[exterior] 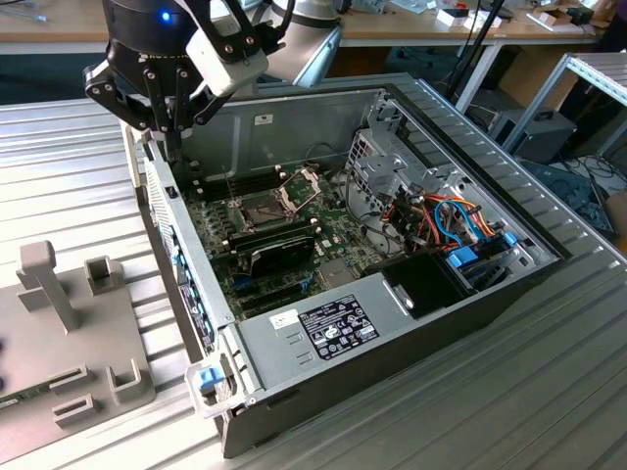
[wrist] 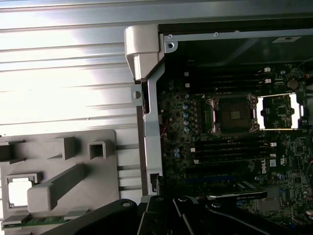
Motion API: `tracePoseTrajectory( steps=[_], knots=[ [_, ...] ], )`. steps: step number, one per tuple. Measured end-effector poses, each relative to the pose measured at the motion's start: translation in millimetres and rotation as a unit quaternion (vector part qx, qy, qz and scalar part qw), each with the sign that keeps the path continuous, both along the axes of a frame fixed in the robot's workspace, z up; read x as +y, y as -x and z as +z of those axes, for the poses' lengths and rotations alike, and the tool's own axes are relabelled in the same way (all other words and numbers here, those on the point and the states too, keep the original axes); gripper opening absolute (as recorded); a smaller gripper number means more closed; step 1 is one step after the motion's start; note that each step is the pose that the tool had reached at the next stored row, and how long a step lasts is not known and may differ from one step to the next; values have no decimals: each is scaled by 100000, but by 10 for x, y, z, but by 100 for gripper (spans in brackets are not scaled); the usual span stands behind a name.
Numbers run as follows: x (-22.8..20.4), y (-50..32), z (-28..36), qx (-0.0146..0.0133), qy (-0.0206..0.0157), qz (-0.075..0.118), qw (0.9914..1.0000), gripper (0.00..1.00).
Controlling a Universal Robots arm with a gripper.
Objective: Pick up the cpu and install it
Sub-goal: 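Reach for the cpu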
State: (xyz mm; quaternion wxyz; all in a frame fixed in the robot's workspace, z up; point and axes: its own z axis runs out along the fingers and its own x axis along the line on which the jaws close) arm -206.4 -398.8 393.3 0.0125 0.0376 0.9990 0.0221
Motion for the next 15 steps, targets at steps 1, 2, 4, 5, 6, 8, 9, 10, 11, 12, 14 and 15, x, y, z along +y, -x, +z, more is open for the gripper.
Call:
tracePoseTrajectory(
  steps=[1, 2, 4, 5, 6, 8, 9, 10, 11, 12, 14, 15],
  knots=[
    [0, 5, 0, 1, -1, 10, 100000, 11],
    [0, 9, 0, -1, -2, 17, 100000, 11],
    [0, 27, 0, -3, -2, 18, 100000, 11],
    [0, 34, 0, -2, -2, 13, 100000, 11],
    [0, 40, 0, -4, -3, 16, 100000, 11],
    [0, 50, 0, -5, -3, 17, 100000, 11],
    [0, 53, 0, -4, -2, 21, 100000, 11],
    [0, 55, 0, 0, 0, 23, 100000, 11],
    [-1, 56, 0, -2, -1, 24, 100000, 11],
    [0, 59, 0, -2, -1, 15, 100000, 11],
    [0, 60, 0, -4, -3, 17, 100000, 11],
    [0, 60, 0, -4, -2, 15, 100000, 11]
  ],
)
